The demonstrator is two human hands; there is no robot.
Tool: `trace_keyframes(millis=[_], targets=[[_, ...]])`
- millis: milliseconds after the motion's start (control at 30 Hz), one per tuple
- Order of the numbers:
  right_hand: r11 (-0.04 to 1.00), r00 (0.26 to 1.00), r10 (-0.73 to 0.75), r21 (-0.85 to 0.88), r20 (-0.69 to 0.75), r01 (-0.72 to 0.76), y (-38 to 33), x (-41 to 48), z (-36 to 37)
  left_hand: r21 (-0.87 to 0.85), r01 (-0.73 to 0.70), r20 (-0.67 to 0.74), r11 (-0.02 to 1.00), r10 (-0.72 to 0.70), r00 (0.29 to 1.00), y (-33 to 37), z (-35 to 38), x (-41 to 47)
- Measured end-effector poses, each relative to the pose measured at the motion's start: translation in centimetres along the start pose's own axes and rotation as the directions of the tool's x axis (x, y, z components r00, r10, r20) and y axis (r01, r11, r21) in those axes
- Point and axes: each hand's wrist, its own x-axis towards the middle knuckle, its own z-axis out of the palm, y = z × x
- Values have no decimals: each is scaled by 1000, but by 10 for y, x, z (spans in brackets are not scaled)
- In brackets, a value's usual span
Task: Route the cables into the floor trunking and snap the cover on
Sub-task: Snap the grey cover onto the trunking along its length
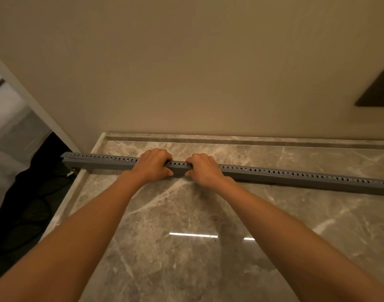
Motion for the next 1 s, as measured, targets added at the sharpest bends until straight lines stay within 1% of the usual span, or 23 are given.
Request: trace_keyframes(millis=[133, 300, 400, 600, 700, 833, 1000], targets=[[1000, 1000, 13, -6, 16, -13, 0, -2, -2, -6, -29, -1, 1000, 29, 1000, -1, 1, 0], [998, 997, 58, -26, 44, -57, -9, -2, -4, -155, -79, 29, 985, 84, 996, -12, 0, -2], [996, 996, 88, -3, 30, -88, -23, 2, 2, -177, -110, 43, 978, 119, 992, -31, -6, -5], [994, 994, 106, 37, 12, -106, -63, 19, 20, -129, -97, 43, 987, 104, 994, -86, -18, -13], [992, 992, 122, 27, -21, -122, -80, 25, 27, -95, -149, 26, 984, 152, 988, -98, -16, -14], [984, 981, 175, 33, -86, -173, -85, 26, 30, 38, -201, -11, 979, 201, 979, -96, -10, -16], [981, 974, 195, -2, -118, -196, -90, 24, 32, 184, -271, -40, 945, 283, 958, -95, -7, -16]])
